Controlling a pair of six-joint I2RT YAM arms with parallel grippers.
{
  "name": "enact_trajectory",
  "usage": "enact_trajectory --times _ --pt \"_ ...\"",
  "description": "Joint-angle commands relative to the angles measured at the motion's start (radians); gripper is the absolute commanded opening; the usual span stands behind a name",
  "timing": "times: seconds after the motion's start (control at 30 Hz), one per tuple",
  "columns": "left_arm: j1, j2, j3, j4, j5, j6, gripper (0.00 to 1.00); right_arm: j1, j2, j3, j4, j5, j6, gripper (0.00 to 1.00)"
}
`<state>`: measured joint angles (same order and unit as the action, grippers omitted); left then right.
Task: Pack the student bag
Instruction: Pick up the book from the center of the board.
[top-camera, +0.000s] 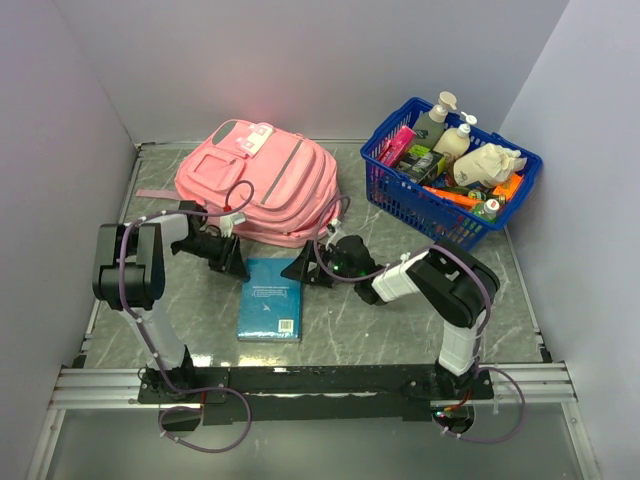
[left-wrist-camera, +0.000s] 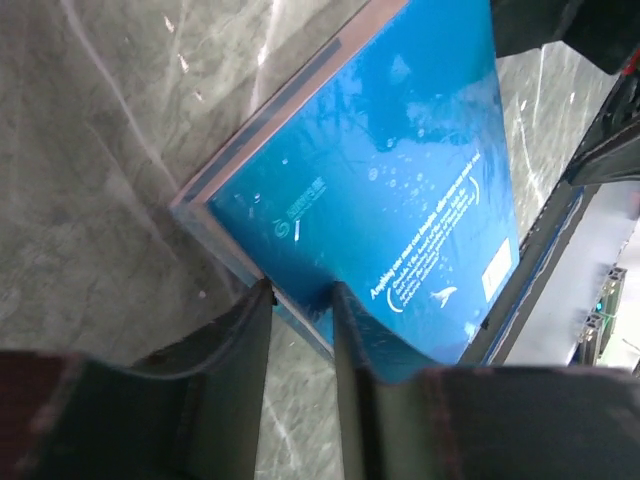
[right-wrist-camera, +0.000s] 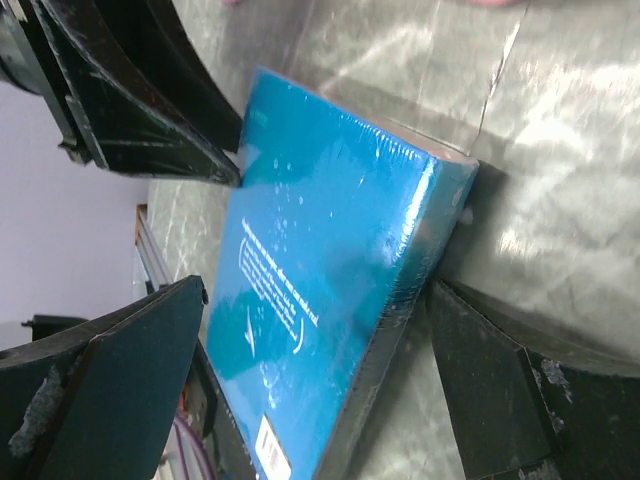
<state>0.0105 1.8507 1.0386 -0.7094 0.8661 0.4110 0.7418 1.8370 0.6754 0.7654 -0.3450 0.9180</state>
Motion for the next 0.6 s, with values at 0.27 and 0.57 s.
enact_trajectory --times 0.27,0.57 --pt "-0.110 -0.041 0.129 -0.310 0.419 0.461 0.11 -0.012 0.002 -0.124 0.230 -0.012 -0.096 0.99" --pt "-0.112 0.002 0.247 -0.660 0.519 0.904 0.07 -0.104 -0.030 -0.290 0.510 -0.090 -0.085 0.99"
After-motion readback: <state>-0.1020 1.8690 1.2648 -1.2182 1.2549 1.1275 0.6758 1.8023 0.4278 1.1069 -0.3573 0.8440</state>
